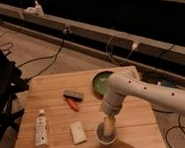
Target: Place the ceramic cup in the ceramic bowl
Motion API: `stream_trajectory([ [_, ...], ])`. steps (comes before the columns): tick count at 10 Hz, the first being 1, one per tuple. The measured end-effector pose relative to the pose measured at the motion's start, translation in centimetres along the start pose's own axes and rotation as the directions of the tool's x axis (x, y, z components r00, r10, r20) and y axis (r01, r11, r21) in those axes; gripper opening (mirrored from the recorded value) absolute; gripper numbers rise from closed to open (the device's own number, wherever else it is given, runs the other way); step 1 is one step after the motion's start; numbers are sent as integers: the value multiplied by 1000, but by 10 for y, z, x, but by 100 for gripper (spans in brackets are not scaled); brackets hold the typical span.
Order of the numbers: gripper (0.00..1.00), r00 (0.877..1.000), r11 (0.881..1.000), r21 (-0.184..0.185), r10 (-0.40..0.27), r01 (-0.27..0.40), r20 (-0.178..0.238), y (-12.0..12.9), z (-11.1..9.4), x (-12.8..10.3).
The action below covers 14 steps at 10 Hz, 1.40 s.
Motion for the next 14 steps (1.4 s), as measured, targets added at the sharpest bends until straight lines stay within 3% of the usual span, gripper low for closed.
stream_trajectory([
  [3,50,1000,999,-36,6,-6,1,3,22,8],
  [6,22,1000,999,-41,13,-12,14,2,17,8],
  [8,2,997,1000,-12,22,-21,70,-3,-9,-5],
  [11,0,987,999,31,32,-37,157,-19,-54,-20],
  [13,0,979,989,115,65,-89,193,-50,-104,-18],
  [14,0,974,979,165,86,-122,209,-69,-130,-15],
])
